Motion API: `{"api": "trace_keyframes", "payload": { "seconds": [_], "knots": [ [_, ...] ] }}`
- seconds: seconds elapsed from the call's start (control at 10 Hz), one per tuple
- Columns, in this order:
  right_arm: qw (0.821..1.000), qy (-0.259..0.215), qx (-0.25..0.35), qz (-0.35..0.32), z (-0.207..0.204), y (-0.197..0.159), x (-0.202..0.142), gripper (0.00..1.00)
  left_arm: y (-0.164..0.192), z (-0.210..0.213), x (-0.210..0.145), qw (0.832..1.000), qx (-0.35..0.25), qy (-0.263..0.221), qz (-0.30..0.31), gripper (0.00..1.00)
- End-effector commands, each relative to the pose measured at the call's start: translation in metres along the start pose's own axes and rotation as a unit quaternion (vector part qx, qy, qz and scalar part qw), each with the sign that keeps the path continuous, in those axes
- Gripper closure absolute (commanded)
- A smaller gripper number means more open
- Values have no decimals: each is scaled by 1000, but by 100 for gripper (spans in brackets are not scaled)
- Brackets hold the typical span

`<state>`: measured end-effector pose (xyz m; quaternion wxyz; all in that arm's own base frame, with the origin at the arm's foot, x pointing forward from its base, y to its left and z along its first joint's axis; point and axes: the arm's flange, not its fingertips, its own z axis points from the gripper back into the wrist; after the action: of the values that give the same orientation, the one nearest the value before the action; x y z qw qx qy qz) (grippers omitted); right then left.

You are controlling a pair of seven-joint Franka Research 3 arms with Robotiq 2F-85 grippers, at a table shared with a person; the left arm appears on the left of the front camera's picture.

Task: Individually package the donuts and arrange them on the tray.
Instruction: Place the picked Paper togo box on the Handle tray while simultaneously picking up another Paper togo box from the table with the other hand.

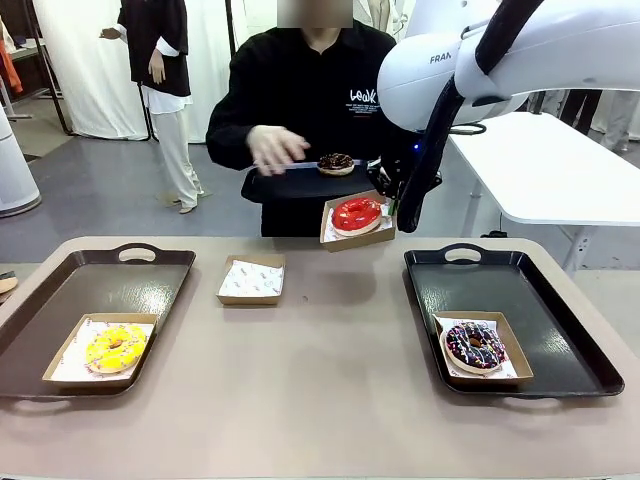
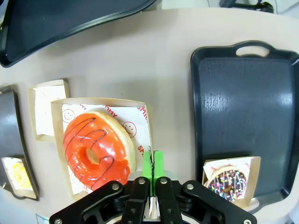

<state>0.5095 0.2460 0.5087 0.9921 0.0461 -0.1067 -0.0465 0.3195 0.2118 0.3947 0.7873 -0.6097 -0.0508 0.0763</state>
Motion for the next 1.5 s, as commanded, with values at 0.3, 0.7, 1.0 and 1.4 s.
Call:
{"api": "trace_keyframes", "payload": {
  "seconds": [0.3,0.7,1.0,1.4],
  "knots": [
    [1000,-3,2,-1,1,0,0,100,0,2,0,1000,-3,-2,-2,0],
    [1000,-3,2,-1,1,0,0,100,0,2,0,1000,-3,-2,-2,0],
    [999,9,2,43,10,-47,-6,99,-35,-9,1,999,40,10,-24,0],
    [998,23,36,39,0,-149,-5,99,-128,-85,40,987,146,44,-59,0]
  ]
}}
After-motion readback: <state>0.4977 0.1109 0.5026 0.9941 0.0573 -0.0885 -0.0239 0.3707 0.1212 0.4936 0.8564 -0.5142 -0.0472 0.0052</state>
